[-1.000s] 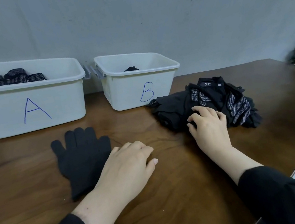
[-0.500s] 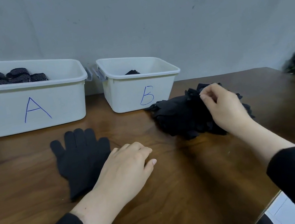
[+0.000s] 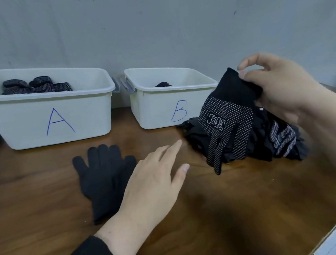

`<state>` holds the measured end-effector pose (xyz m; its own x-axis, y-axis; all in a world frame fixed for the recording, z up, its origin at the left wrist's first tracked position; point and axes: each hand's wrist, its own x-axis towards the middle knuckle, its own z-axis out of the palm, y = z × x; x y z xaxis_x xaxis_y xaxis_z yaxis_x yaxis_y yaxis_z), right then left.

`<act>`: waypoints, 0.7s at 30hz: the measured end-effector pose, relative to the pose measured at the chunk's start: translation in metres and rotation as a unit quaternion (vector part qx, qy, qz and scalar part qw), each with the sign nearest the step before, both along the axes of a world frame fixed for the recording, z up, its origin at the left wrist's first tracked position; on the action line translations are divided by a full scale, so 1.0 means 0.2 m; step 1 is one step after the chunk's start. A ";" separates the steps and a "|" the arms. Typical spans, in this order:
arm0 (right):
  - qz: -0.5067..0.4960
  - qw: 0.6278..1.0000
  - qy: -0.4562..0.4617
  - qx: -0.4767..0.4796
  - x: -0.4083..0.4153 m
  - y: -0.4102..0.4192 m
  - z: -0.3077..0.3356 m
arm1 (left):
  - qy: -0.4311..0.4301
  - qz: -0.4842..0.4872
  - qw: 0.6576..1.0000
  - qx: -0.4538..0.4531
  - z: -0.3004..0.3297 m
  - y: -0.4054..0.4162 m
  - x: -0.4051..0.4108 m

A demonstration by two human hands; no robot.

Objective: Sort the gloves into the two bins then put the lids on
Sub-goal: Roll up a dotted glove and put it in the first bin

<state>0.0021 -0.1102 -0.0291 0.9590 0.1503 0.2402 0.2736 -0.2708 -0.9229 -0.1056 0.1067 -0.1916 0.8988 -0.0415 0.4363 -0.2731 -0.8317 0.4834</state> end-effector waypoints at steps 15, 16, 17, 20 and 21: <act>0.088 0.982 -0.003 -0.168 -0.20 0.27 -0.06 | 0.004 -0.027 0.991 -0.135 0.02 0.00 -0.04; 0.081 0.975 -0.023 -0.206 -0.21 0.29 -0.07 | 0.003 -0.029 0.987 -0.161 0.01 -0.01 -0.04; 0.076 0.966 -0.044 -0.245 -0.22 0.31 -0.07 | 0.004 -0.029 0.982 -0.188 0.00 -0.01 -0.04; 0.061 0.931 -0.123 -0.338 -0.21 0.35 -0.08 | 0.005 -0.007 0.958 -0.286 0.00 0.00 -0.02; 0.048 0.920 -0.154 -0.356 -0.21 0.36 -0.07 | 0.006 -0.004 0.943 -0.334 0.01 0.00 -0.02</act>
